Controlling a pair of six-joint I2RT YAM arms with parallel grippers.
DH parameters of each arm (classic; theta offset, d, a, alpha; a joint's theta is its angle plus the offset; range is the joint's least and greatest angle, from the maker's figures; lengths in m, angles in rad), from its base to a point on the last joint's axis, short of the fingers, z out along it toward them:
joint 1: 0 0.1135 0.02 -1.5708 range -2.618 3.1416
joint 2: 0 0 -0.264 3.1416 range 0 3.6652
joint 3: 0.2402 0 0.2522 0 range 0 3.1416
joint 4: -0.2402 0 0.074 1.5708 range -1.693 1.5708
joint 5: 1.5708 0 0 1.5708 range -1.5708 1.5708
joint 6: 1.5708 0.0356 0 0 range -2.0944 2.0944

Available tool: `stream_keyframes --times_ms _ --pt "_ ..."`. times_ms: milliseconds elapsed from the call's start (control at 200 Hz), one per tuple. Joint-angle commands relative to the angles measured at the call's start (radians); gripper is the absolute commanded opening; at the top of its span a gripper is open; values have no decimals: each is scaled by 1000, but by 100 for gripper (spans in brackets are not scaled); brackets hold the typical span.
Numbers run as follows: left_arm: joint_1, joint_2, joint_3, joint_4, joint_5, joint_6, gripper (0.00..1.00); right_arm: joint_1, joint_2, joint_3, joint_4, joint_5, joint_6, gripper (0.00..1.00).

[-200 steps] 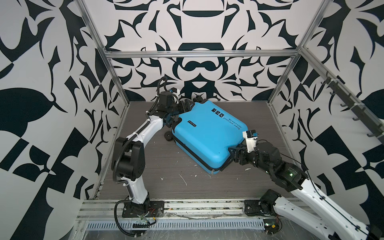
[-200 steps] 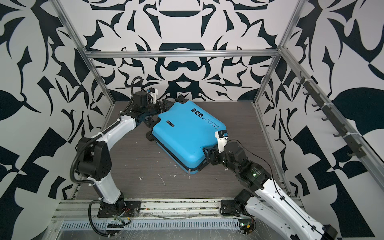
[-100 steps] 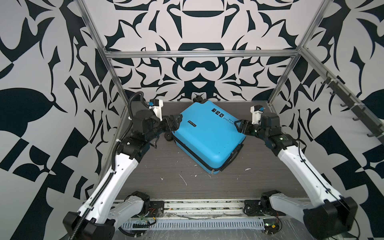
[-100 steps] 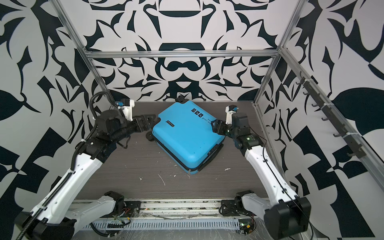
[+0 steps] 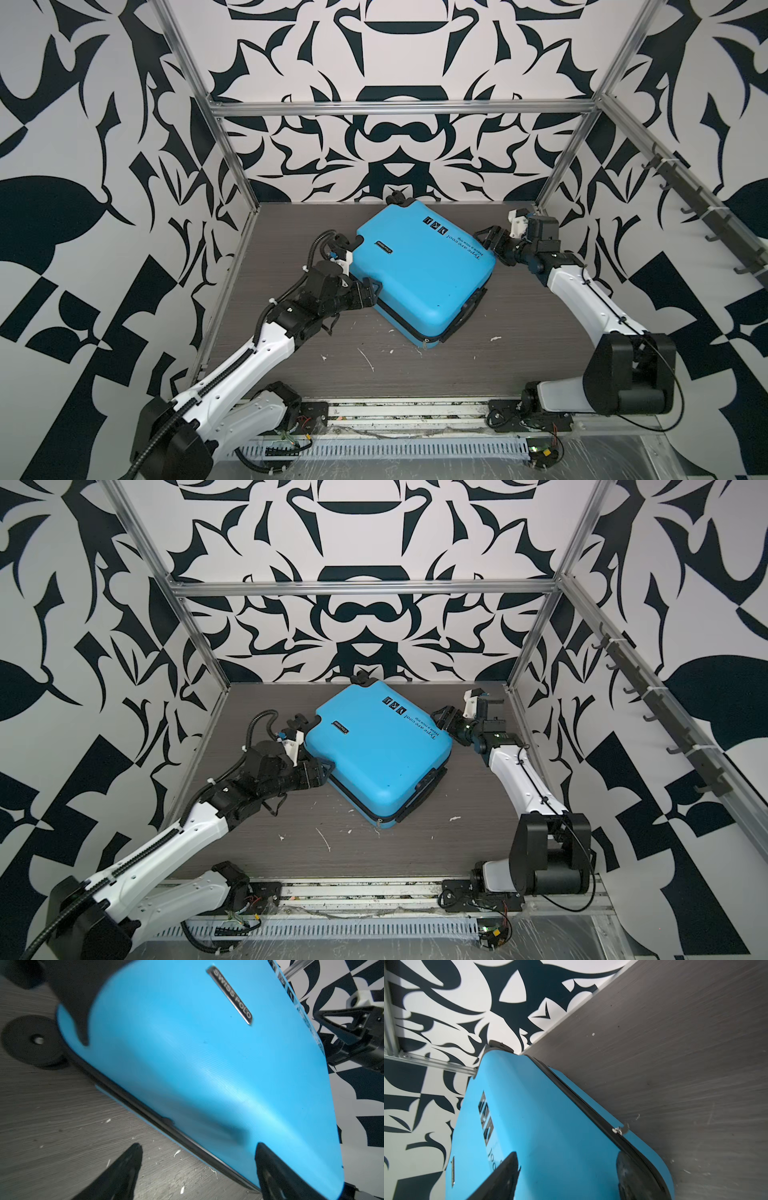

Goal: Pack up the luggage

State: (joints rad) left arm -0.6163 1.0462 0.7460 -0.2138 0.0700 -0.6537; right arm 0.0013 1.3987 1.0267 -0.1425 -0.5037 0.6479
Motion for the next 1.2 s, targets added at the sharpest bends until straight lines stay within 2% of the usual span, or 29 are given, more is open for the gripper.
stream_keyframes --times_ms 0,205,520,715,805,940,1160,1195 --pt "-5 51 7 98 -34 -24 88 9 17 -17 84 -81 45 75" --pt "-5 161 46 210 -49 -6 89 9 44 -32 110 -116 59 74" --pt "56 452 228 313 59 26 91 9 67 -93 228 -176 150 64" --pt "86 561 344 306 92 77 90 9 96 -33 203 -169 144 63" --pt "99 536 355 275 85 112 90 -4 95 17 132 -157 114 63" --pt "116 413 288 225 77 175 89 -45 14 32 26 -114 51 64" --pt "116 151 61 142 132 277 86 -134 -179 -44 -184 -69 -86 64" --pt "115 111 19 142 153 282 80 -135 -217 -68 -216 -53 -104 64"
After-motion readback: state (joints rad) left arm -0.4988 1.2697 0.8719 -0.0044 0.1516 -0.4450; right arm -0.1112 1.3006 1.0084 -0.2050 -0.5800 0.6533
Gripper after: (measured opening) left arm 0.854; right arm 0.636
